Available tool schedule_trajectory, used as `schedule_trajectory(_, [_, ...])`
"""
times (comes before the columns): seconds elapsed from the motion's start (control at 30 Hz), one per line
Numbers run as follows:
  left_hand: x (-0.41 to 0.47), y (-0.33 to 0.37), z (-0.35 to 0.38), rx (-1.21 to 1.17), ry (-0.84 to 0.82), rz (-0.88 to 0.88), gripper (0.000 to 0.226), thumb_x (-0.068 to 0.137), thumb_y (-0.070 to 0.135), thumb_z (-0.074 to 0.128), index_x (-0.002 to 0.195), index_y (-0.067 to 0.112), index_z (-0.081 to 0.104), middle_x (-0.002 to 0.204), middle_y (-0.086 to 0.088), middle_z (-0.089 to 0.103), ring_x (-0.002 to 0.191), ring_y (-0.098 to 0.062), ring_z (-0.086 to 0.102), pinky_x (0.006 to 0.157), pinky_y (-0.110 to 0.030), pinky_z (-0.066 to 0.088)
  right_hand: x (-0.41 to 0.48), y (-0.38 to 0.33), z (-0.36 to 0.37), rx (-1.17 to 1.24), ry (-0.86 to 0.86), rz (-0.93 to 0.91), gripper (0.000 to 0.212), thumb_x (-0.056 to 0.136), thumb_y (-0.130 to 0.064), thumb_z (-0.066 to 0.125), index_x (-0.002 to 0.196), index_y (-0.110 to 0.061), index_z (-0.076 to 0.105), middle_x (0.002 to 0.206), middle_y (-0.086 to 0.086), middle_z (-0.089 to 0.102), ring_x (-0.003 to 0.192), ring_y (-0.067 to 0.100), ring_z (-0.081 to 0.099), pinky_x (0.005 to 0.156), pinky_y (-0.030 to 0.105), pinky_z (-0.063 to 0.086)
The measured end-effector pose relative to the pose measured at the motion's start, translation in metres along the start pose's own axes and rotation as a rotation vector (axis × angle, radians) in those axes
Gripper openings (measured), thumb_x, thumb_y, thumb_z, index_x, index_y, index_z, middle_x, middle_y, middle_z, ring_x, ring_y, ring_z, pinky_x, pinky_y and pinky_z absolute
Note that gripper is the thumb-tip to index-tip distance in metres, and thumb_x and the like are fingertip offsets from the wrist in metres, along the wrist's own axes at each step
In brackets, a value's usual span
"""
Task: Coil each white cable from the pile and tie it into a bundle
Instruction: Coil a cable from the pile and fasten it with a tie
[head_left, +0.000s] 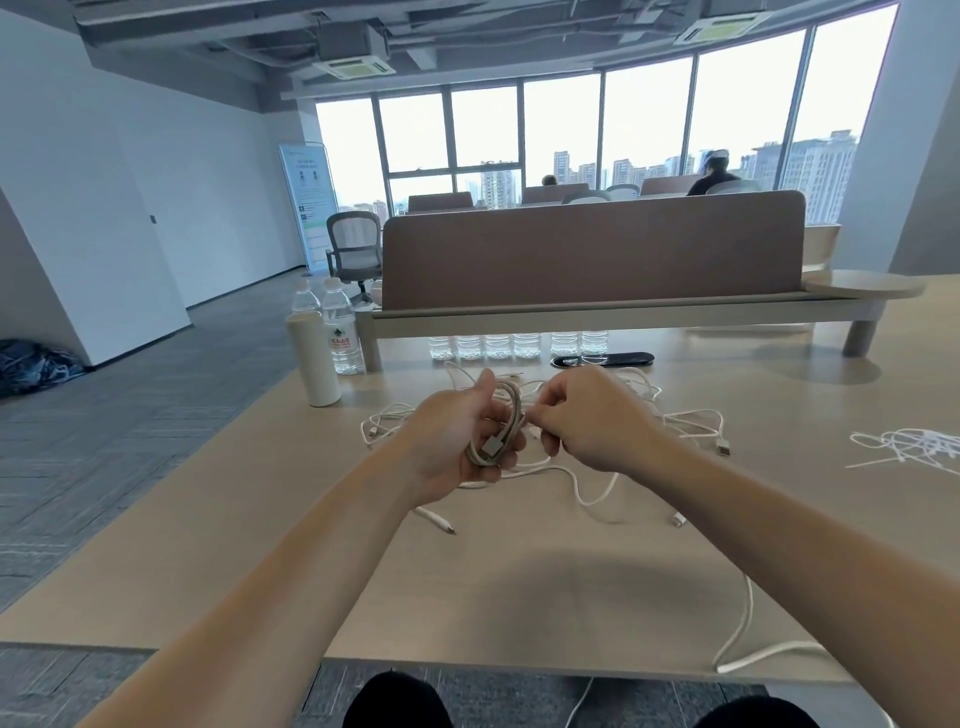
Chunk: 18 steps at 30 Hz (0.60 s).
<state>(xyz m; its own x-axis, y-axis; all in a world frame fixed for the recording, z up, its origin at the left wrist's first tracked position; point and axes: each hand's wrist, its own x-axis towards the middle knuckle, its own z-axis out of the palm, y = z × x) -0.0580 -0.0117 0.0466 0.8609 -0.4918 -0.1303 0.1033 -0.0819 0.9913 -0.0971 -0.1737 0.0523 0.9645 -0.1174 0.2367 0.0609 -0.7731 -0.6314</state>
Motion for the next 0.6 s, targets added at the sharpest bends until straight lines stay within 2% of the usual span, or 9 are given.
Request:
schedule_trajectory(0.1, [0.004, 0.000, -0.007, 0.004, 0.069, 0.000, 0.053, 0.106, 0.050, 0.033, 0.095, 0.006, 0.060, 0.070, -0.010, 0.063, 0.053, -0.020, 0.053, 0.048, -0.024, 0.032, -0.003, 0.005, -0.006, 0.196, -0.142, -0.014, 0.012, 0.092, -0.019, 0.071, 0.094, -0.007, 0.067, 0.073, 0.005, 0.076, 0.051, 0.015, 0.059, 0.055, 0.027, 0.049])
schedule_trajectory(0.13, [0.005, 0.001, -0.012, -0.011, 0.089, 0.001, 0.053, 0.106, 0.050, 0.033, 0.095, 0.006, 0.060, 0.069, -0.010, 0.062, 0.052, -0.019, 0.052, 0.046, -0.023, 0.031, -0.004, 0.009, -0.008, 0.235, -0.189, -0.012, 0.014, 0.090, -0.014, 0.072, 0.099, -0.005, 0.065, 0.076, 0.008, 0.076, 0.054, 0.016, 0.063, 0.057, 0.027, 0.052])
schedule_trajectory(0.23, [0.007, 0.005, -0.026, -0.061, 0.132, -0.005, 0.054, 0.107, 0.047, 0.031, 0.095, 0.004, 0.060, 0.070, -0.010, 0.061, 0.051, -0.019, 0.051, 0.045, -0.023, 0.030, -0.006, 0.024, -0.015, 0.210, -0.266, 0.003, 0.012, 0.093, -0.011, 0.067, 0.102, -0.003, 0.064, 0.079, 0.009, 0.077, 0.068, 0.023, 0.072, 0.067, 0.030, 0.057])
schedule_trajectory(0.3, [0.006, 0.006, -0.032, -0.079, 0.141, -0.016, 0.050, 0.107, 0.044, 0.032, 0.092, 0.004, 0.059, 0.071, -0.012, 0.062, 0.053, -0.021, 0.053, 0.048, -0.025, 0.032, -0.007, 0.033, -0.021, 0.272, -0.284, 0.046, 0.012, 0.096, -0.011, 0.062, 0.098, 0.000, 0.065, 0.079, 0.012, 0.077, 0.068, 0.026, 0.071, 0.069, 0.033, 0.056])
schedule_trajectory(0.37, [0.005, 0.005, -0.033, -0.090, 0.132, -0.032, 0.046, 0.106, 0.041, 0.034, 0.091, 0.005, 0.058, 0.073, -0.015, 0.064, 0.056, -0.024, 0.054, 0.053, -0.028, 0.034, -0.006, 0.039, -0.025, 0.372, -0.225, 0.105, 0.016, 0.097, -0.012, 0.062, 0.093, 0.003, 0.066, 0.074, 0.014, 0.074, 0.055, 0.020, 0.063, 0.059, 0.028, 0.053])
schedule_trajectory(0.47, [0.006, -0.001, -0.030, -0.061, 0.108, -0.032, 0.042, 0.107, 0.038, 0.034, 0.099, 0.003, 0.056, 0.078, -0.019, 0.066, 0.062, -0.028, 0.057, 0.057, -0.032, 0.039, -0.005, 0.039, -0.026, 0.482, -0.112, 0.145, 0.023, 0.100, -0.014, 0.059, 0.097, 0.008, 0.062, 0.062, 0.012, 0.065, 0.038, 0.011, 0.039, 0.041, 0.018, 0.032])
schedule_trajectory(0.53, [0.008, -0.005, -0.025, -0.036, 0.111, -0.026, 0.041, 0.108, 0.038, 0.036, 0.104, 0.002, 0.055, 0.081, -0.020, 0.066, 0.065, -0.029, 0.059, 0.058, -0.033, 0.041, -0.003, 0.034, -0.022, 0.524, -0.073, 0.152, 0.023, 0.102, -0.019, 0.055, 0.097, 0.003, 0.060, 0.055, 0.007, 0.058, 0.036, 0.009, 0.034, 0.039, 0.018, 0.027])
schedule_trajectory(0.6, [0.010, -0.007, -0.019, -0.040, 0.109, -0.030, 0.041, 0.108, 0.039, 0.036, 0.107, 0.002, 0.054, 0.083, -0.021, 0.067, 0.065, -0.029, 0.060, 0.061, -0.034, 0.042, -0.002, 0.026, -0.018, 0.484, -0.001, 0.137, 0.022, 0.103, -0.024, 0.054, 0.094, -0.005, 0.061, 0.052, 0.003, 0.054, 0.036, 0.008, 0.038, 0.040, 0.019, 0.030])
